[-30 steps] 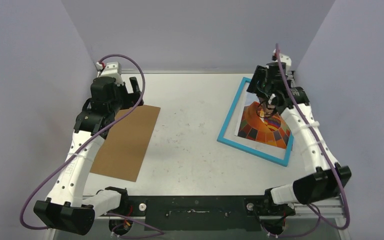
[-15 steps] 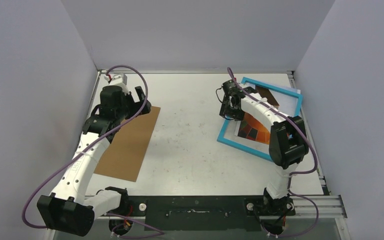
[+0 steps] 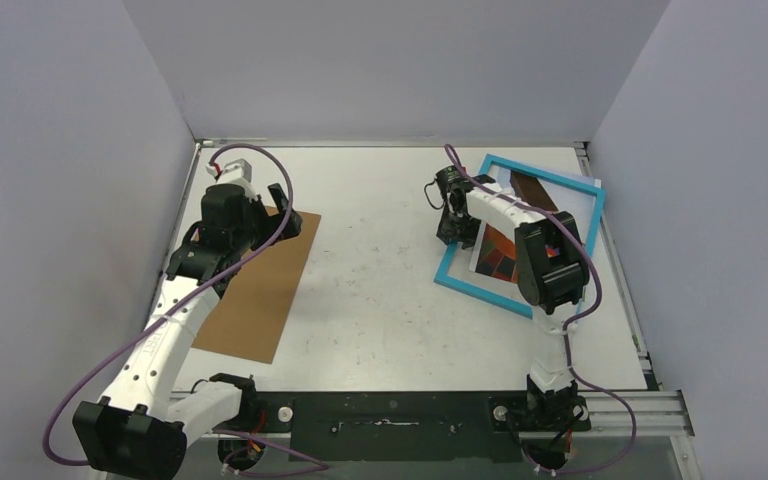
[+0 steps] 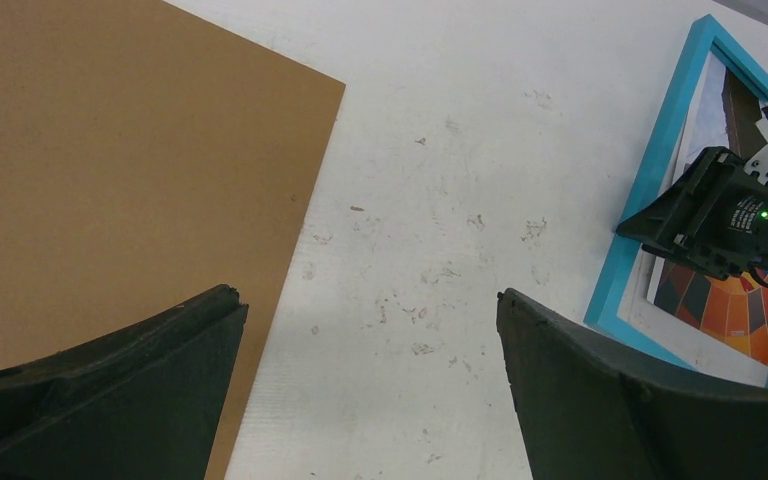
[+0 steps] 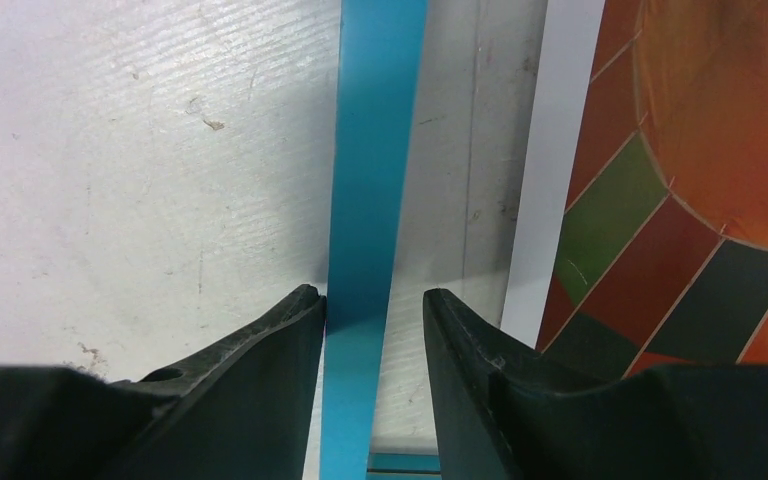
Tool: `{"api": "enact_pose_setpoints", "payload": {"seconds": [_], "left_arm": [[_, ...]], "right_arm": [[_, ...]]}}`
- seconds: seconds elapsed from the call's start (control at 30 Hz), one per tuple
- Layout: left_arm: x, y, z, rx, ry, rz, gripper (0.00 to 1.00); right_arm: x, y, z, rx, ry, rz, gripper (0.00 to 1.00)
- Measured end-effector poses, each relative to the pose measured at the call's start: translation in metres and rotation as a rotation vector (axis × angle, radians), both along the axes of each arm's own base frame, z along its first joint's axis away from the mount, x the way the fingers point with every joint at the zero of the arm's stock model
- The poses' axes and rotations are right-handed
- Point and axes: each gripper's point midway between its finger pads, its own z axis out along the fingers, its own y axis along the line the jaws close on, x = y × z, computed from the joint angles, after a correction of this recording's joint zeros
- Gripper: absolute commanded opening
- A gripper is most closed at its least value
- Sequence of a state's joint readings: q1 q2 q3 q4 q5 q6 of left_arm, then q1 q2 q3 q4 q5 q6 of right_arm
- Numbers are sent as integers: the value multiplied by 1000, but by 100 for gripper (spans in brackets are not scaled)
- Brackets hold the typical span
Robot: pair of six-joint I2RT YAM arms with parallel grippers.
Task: Put the photo into the frame
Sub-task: Turn over the photo frame at the center of the board.
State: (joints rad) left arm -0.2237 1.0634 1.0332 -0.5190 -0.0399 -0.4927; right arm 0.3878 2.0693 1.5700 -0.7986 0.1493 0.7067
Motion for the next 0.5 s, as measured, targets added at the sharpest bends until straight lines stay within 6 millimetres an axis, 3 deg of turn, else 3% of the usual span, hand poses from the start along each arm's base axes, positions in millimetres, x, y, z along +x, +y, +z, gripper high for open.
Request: {"api": "enact_pose_setpoints", "payload": {"seconds": [0.3, 0.4, 0.5], "left_arm": [[-1, 1, -3, -1, 7, 7, 97], [-1, 0, -4, -7, 10, 10, 97], [0, 0, -4, -11, 13, 12, 97]], "right_arm": [[2, -2, -4, 1, 1, -23, 39], [8, -1, -10, 2, 0, -26, 32], [13, 1, -10, 11, -14, -25, 17]]}}
